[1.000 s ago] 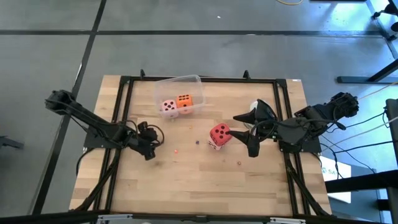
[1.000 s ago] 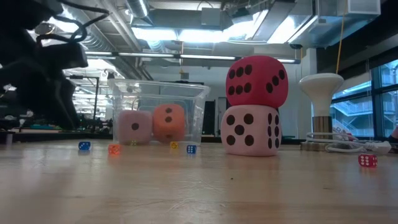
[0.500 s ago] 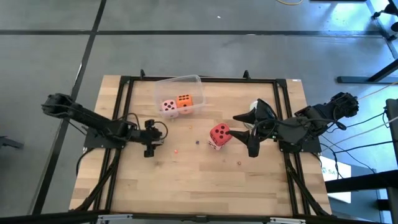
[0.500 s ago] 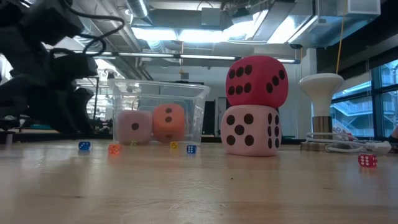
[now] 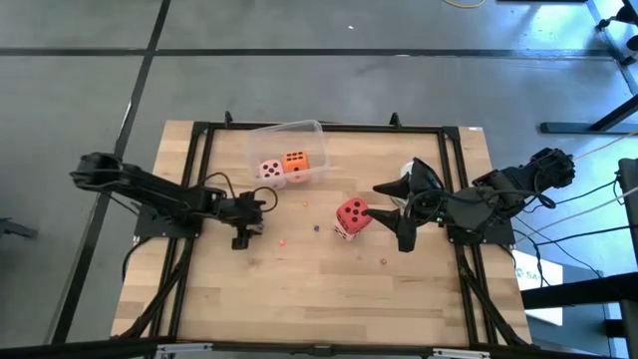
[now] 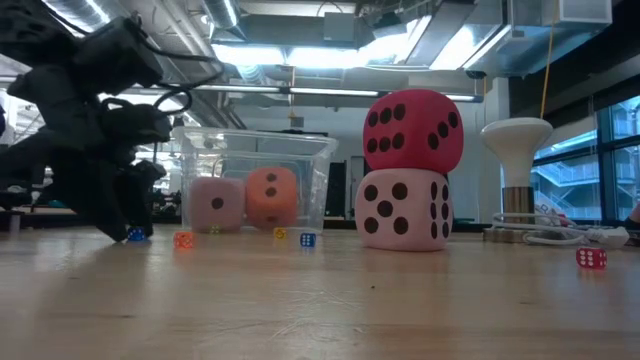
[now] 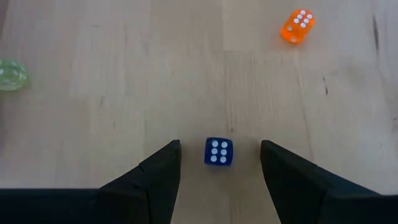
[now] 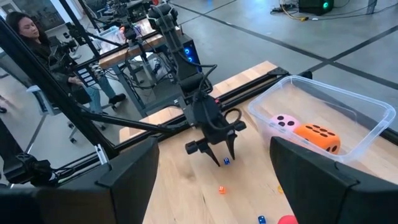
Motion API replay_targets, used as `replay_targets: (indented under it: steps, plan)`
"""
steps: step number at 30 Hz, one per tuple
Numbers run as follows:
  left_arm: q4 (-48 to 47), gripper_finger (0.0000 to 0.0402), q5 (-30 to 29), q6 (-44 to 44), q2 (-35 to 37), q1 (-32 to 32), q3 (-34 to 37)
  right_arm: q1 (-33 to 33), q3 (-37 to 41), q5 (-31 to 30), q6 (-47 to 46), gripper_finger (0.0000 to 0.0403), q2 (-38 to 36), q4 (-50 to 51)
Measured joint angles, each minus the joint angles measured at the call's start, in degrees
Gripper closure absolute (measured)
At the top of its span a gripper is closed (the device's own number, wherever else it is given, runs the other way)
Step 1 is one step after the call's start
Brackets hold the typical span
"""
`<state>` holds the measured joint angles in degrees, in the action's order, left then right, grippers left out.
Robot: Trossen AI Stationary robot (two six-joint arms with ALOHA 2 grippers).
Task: Pick & Place Dice
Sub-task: Put the left small blue dice into the transparent bin
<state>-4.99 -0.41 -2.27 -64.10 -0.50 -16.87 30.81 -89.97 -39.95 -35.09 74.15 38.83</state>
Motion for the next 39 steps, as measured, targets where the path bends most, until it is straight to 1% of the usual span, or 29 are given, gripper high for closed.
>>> replay_targets:
  steps: [5,8,12,16,17,18,23,26,28,33,36,39]
  plan:
    - [0.81,0.0195,1.65,0.05,-2.64,0.67,-0.04,0.00,0.00,0.31,-0.09,0.0099,0.00,0.02]
    - [1.05,0.0220,1.67,0.07,-2.66,0.65,-0.02,0.00,0.00,0.31,-0.24,0.0099,0.00,0.04]
    - [1.65,0.0279,1.89,-0.55,-2.68,0.65,-0.02,0.00,0.00,0.32,-0.26,0.0099,0.00,0.04]
    - [0.42,0.0362,1.96,-0.11,-2.69,0.63,-0.04,0.00,0.00,0.33,-0.26,0.0099,0.00,0.04]
    - [-0.10,0.0378,1.93,-0.18,-2.71,0.65,-0.02,0.00,0.00,0.33,-0.24,0.0099,0.00,0.04]
    - [-0.68,0.0385,1.93,-0.51,-2.71,0.65,-0.02,0.00,0.00,0.33,-0.24,0.0099,0.00,0.04]
    - [-0.95,0.0392,2.10,-3.71,-2.71,0.64,0.04,0.00,0.00,0.33,-0.23,0.0099,0.00,0.05]
    - [4.60,0.0392,4.98,-6.53,-2.78,0.62,0.07,0.00,0.00,0.33,-0.22,0.0099,0.00,0.04]
    - [7.45,0.0392,6.07,-9.25,-3.16,0.60,-1.10,0.00,0.00,0.33,-0.20,0.0099,0.00,0.07]
    - [13.65,0.0392,8.55,-13.08,-2.79,0.60,-8.06,0.00,0.00,0.34,0.20,0.0099,0.02,0.07]
    - [14.69,0.0392,9.82,-12.34,-2.87,0.56,-13.64,0.00,0.00,0.36,0.22,0.0099,0.04,0.11]
    - [13.53,0.0392,8.73,-10.26,-1.61,0.56,-19.69,-0.01,0.00,0.36,0.25,0.0099,0.04,0.00]
